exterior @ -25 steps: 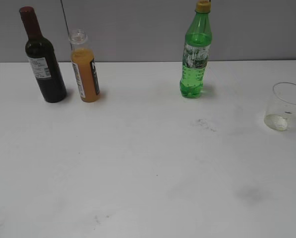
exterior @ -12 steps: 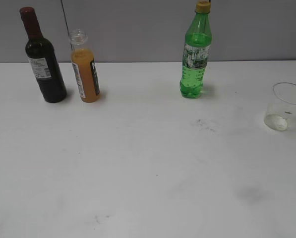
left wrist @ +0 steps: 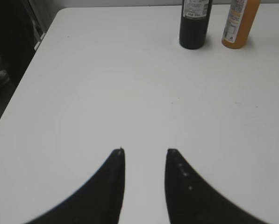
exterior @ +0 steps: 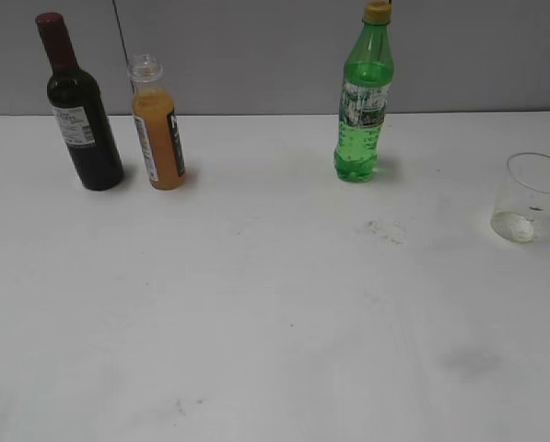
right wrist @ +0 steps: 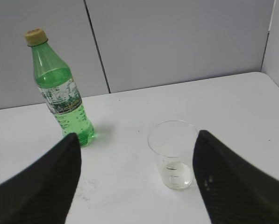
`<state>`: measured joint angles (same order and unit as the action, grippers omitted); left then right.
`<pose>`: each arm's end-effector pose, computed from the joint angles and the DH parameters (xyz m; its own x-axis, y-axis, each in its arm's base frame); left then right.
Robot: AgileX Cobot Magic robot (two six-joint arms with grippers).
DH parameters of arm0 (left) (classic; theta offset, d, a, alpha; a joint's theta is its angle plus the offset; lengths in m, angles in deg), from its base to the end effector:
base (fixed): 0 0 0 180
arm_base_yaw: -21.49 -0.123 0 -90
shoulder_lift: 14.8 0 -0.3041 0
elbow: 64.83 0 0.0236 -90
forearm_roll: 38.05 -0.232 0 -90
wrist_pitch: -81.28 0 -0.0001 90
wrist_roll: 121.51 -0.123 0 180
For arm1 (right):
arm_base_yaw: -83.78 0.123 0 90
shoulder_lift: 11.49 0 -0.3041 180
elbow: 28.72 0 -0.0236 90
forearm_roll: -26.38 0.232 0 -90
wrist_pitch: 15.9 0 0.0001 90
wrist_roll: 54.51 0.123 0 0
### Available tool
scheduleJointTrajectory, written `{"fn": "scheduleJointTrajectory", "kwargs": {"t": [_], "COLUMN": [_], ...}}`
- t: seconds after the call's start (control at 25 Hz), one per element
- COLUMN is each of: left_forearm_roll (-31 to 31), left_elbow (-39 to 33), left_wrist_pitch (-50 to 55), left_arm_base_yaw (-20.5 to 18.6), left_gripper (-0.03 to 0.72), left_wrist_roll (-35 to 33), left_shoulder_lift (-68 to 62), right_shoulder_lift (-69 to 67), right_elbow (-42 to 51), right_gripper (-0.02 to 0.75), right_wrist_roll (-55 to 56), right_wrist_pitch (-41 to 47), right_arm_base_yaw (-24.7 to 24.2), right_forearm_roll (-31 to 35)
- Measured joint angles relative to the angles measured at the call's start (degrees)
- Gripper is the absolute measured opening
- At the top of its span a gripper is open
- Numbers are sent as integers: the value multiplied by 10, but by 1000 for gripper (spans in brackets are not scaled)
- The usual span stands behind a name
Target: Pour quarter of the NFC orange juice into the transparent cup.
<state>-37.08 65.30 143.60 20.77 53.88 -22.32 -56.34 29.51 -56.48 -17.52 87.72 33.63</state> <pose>-0.0120 -0.0020 0.2467 -0.4942 0.0663 -0.8668 0.0364 0.9978 0.0556 0.1360 0.0089 0.2834 -0.2036 0.0782 -0.9759 -0.0467 0.9949 0.0894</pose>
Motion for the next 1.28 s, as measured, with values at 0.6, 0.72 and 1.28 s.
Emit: {"fn": "scheduleJointTrajectory", "kwargs": {"t": [0.6,0.72,1.28], "left_forearm_roll": [0,0,0], "left_elbow": [0,0,0], "left_wrist_pitch": [0,0,0], "left_arm_base_yaw": [0,0,0], "left_gripper": [234,234,234], "left_wrist_roll": [0,0,0], "left_shoulder_lift": [0,0,0], "right_shoulder_lift": [-259,-306,-390], "right_elbow": [33,33,75], "right_gripper": [627,631,536], "right_wrist_roll": [-1,-1,7], "right_wrist_pitch": [-261,-327,-596], "right_arm_base_yaw": [0,0,0], "right_forearm_roll": [-32,-53,-62]}}
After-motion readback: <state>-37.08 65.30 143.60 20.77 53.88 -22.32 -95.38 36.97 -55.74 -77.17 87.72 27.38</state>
